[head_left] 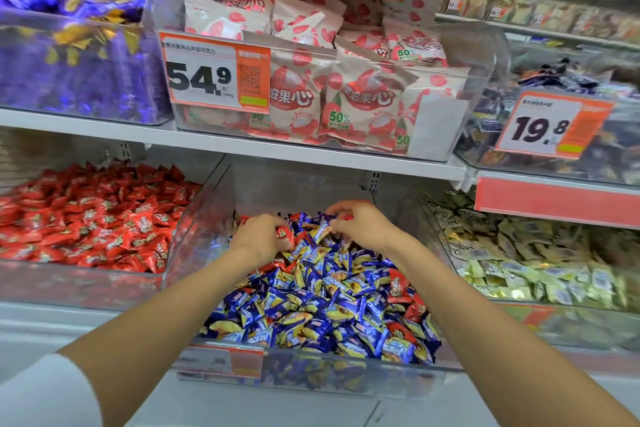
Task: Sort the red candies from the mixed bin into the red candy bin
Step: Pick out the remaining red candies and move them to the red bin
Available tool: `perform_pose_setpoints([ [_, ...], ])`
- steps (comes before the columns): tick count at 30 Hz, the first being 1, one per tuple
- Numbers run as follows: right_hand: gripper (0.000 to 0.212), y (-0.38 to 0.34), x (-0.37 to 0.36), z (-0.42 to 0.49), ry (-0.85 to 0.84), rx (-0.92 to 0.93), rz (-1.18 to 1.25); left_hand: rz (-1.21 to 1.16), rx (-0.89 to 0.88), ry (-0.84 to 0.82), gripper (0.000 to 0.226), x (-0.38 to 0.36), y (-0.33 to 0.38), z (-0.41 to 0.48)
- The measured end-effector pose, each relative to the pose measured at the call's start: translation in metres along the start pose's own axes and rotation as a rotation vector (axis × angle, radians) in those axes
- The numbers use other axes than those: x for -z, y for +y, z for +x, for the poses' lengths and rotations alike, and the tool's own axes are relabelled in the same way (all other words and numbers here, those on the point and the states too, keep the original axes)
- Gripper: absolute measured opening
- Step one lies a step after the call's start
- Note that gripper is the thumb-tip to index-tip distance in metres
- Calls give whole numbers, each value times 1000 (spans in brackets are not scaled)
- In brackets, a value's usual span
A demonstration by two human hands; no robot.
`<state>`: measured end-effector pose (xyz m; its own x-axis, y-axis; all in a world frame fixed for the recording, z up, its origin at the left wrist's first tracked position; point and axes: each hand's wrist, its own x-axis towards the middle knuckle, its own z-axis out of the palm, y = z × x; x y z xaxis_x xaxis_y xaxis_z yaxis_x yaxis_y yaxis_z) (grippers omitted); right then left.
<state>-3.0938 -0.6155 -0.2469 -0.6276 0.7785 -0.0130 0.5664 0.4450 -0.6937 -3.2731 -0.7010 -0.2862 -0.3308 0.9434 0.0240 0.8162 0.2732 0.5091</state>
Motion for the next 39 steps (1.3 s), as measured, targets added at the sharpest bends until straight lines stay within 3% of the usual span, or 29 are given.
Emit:
perform_pose_setpoints([
  [2, 26, -3, -1, -5, -9, 0, 8, -45, -12, 70, 17, 12, 3, -7],
  [5, 25, -6, -4, -12, 0, -7, 19, -69, -67, 107, 10, 33, 6, -24],
  [9, 30, -6, -5, -15, -19, -4, -148, -131, -169, 189, 8, 66, 1, -51],
  [12, 29, -18, -11, -10, 25, 26, -171, -131, -231, 283, 24, 90, -5, -63],
  [14, 26, -30, -21, -1, 55, 33, -169, -135, -261, 321, 15, 102, -12, -66],
  [20, 38, -24, -54, 33, -89, -111, -367, -202, -234, 331, 26, 110, -39, -71],
  [23, 25, -24, -51, 29, -66, -97, -270, -250, -204, 347, 31, 113, -49, -69],
  [30, 20, -38, -36, 10, -41, 25, -90, -343, -203, 323, 25, 110, -49, -71],
  [35, 29, -43, -51, 13, -32, 91, 6, -346, -198, 315, 23, 108, -48, -73],
  [39, 23, -40, -69, 17, -252, 122, -328, -345, -198, 298, 24, 106, -50, -73],
])
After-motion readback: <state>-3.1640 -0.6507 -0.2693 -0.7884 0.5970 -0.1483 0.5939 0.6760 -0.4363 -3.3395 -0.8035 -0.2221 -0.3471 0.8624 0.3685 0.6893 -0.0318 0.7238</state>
